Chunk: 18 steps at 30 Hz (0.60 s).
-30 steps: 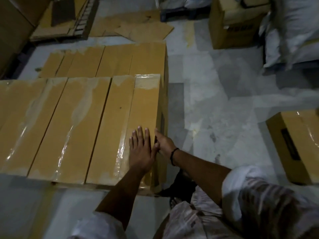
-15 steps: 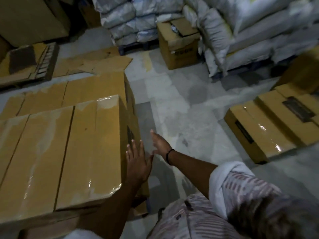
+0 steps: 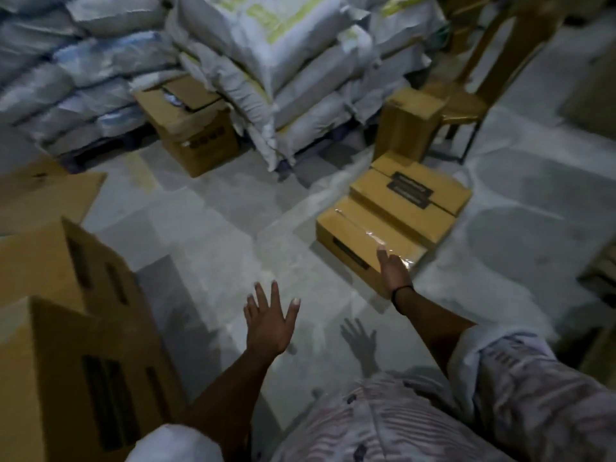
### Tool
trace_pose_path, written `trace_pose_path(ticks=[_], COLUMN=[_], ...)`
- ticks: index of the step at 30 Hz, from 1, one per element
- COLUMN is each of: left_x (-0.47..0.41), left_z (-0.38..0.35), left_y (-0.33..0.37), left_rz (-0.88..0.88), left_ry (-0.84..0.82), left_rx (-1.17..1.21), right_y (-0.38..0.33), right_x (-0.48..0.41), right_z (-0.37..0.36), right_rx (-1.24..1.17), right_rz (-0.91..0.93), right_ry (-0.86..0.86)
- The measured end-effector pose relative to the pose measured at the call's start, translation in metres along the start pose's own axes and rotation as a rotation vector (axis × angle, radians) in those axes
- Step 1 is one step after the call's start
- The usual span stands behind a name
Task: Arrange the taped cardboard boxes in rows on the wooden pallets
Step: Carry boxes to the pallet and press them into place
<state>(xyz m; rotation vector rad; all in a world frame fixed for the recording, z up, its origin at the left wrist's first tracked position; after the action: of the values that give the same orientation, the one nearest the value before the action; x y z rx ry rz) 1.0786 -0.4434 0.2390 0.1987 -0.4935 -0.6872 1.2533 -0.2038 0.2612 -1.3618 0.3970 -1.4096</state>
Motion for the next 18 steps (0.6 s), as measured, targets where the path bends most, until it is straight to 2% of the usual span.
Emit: trace_pose_path(ticks=[3,8,13,18], left_x=[-0.033,-0.068,-0.109,-0.171], left_z=[-0.008,-0.023,-0.033,-0.052], left_y=[0.072,0.152,0.177,0.173], left_rz=[-0.068,-0.195,-0.199,-0.126], left_ry=[-0.015,-0.06,-0.104,-0.17], left_rx=[0.021,-0.01,-0.038,-0.104], right_y=[-0.008,-0.012,-0.011,-0.014], right_x=[-0.027,-0.063,-0.104,-0.166], right_z=[0.052,0.083,0.089,0.086], right_rx=[-0.028,0.057,0.179,0.269], right_rz=[0.006,0.025,0.068,0.048], right_ry=[0.067,0.022,-0.073,-0.09])
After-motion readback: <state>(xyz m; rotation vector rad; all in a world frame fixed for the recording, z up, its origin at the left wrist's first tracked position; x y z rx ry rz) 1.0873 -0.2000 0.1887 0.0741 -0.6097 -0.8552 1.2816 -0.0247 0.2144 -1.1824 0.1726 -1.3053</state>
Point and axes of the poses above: each hand's wrist, its own x-axis away from the middle knuckle, its own z-axis out of the back of the hand, y = z × x, the point moved 4 cm from there along -x, towards the middle knuckle, and after that the axes turned 8 degrees about -x, right-handed, at the moved point
